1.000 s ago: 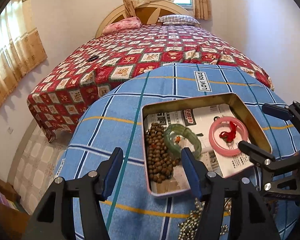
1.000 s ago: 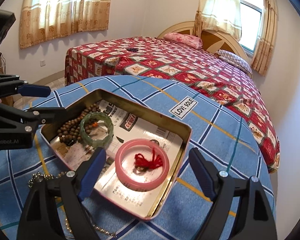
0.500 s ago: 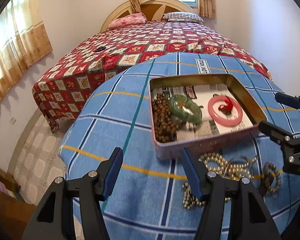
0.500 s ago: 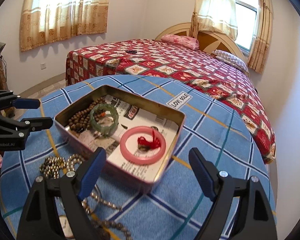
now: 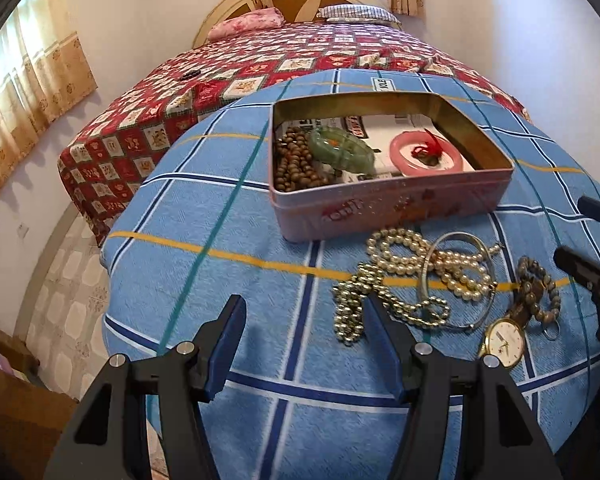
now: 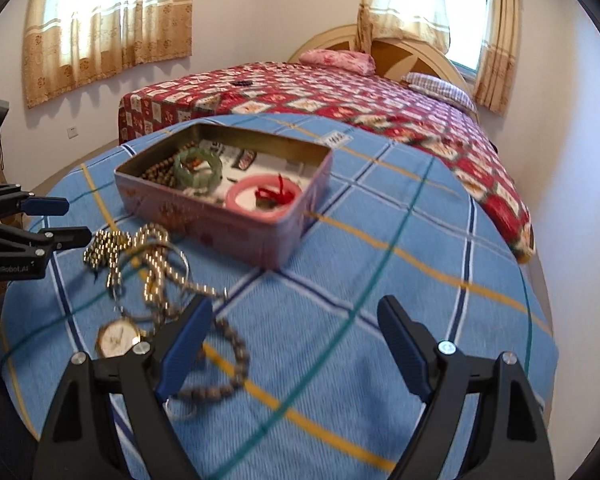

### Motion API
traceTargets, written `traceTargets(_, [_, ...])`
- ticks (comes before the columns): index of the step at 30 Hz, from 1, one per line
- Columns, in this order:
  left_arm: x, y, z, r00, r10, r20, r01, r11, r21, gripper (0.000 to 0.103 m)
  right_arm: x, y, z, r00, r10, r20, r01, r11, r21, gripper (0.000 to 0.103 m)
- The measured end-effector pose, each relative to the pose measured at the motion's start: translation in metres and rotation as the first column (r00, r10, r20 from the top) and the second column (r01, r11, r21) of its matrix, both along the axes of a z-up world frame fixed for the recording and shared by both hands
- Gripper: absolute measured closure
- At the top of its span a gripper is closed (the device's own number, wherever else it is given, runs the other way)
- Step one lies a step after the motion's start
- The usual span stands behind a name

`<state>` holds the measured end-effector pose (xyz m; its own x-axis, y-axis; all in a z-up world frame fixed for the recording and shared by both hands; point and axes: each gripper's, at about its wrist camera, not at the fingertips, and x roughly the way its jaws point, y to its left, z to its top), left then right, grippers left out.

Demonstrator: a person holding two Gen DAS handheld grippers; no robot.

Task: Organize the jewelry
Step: 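Grasp the grey bead chain with the left tool while the right tool grasps the brown wooden bead bracelet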

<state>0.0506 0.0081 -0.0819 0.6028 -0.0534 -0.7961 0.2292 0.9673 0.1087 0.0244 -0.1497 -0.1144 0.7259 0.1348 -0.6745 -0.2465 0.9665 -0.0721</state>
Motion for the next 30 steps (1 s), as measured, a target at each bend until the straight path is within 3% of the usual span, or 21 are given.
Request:
traceTargets(4, [-0.004, -0.008, -0.001, 1.0, -0.012, -0.001, 0.012, 1.0, -0.003, 0.042, -0.006, 0.002, -0.004, 1.0, 0.015, -0.014, -0.015, 1.0, -0.014, 0.018])
traceTargets(9, [-0.007, -0.011, -0.004, 1.0, -0.017, -0.009, 0.017, 1.0, -0.001, 0.042, -0.006, 0.007, -0.011, 0.999, 0.031, -0.029, -0.032, 0.999, -0.04, 0.029])
traceTargets(17, [0.003, -0.015, -0.017, 0.999, -0.019, -0.033, 0.018, 0.999, -0.029, 0.042, -0.005, 0.007, -0.022, 0.998, 0.028, -0.058, -0.03, 0.999, -0.034, 0.033])
traceTargets(20, [0.008, -0.016, -0.022, 0.999, -0.019, -0.032, 0.017, 0.999, -0.043, 0.043, -0.004, 0.01, -0.027, 0.997, 0.033, -0.074, -0.036, 0.999, -0.037, 0.043])
traceTargets(23, [0.009, -0.015, -0.021, 0.999, -0.034, -0.037, 0.031, 0.997, -0.068, 0.086, -0.004, 0.01, -0.028, 0.996, 0.049, -0.078, -0.05, 0.999, -0.014, 0.057])
traceTargets(27, [0.007, -0.01, -0.019, 0.998, -0.036, -0.043, 0.033, 0.995, -0.089, 0.089, -0.007, 0.012, -0.027, 0.993, 0.079, -0.084, -0.079, 0.997, 0.01, 0.09])
traceTargets(30, [0.004, -0.006, -0.013, 0.999, -0.03, -0.03, 0.027, 0.995, -0.101, 0.093, -0.008, 0.01, -0.026, 0.993, 0.085, -0.085, -0.082, 0.996, 0.031, 0.092])
